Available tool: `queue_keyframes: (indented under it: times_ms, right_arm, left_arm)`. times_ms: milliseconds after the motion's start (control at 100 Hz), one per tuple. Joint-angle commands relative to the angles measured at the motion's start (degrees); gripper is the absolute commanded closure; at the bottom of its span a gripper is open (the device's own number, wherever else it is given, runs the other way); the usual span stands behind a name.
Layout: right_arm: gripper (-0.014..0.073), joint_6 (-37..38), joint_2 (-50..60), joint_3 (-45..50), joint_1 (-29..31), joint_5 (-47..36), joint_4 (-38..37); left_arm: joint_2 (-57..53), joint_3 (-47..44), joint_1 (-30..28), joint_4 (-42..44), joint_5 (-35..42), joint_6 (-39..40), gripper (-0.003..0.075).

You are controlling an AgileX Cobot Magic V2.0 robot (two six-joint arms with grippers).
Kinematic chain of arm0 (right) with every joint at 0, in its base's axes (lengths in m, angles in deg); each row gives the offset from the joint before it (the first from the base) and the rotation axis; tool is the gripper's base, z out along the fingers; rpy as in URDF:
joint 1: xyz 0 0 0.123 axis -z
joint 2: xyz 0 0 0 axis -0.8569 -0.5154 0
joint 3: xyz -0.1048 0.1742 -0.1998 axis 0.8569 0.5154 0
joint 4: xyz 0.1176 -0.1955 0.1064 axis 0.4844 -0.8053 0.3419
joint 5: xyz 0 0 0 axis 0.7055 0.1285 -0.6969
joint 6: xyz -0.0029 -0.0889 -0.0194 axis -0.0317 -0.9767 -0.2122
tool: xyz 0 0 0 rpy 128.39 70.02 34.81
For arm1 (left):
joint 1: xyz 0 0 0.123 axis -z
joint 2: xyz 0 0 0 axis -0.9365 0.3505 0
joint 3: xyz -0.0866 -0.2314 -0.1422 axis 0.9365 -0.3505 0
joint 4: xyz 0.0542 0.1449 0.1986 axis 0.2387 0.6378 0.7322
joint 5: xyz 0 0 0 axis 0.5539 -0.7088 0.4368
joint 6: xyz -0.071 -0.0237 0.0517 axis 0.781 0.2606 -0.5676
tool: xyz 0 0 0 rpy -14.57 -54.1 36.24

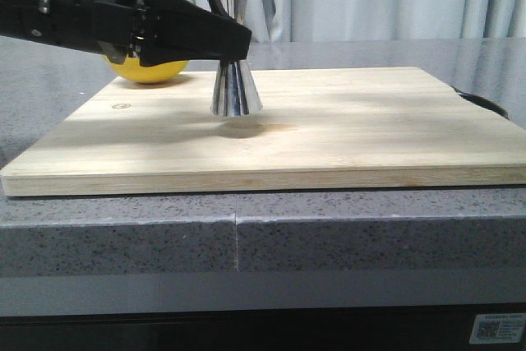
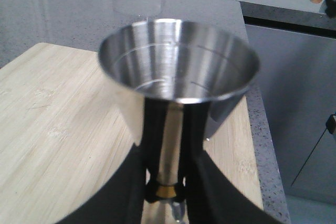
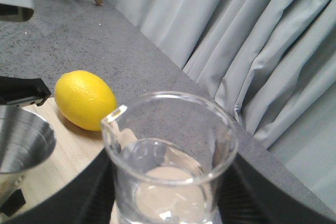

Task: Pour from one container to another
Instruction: 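Carry the beaker with the right gripper above the held jigger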

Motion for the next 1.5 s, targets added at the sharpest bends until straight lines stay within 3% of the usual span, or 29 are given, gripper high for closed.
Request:
queue_keyframes:
  times_ms: [0, 1490]
  right_arm:
    - [0.0401, -0.01, 2.25, -1.73, 0.06, -4.89, -0.14]
    - [0.0401, -0.01, 1.63, -1.89, -2.45, -6.28, -8.25]
  left_arm:
    - [-2.51, 1.61, 0.57, -3.58, -6.56, 0.36, 0.0739]
    - [-2.51, 1.61, 2.93, -2.15, -6.68, 1.55, 0.0739]
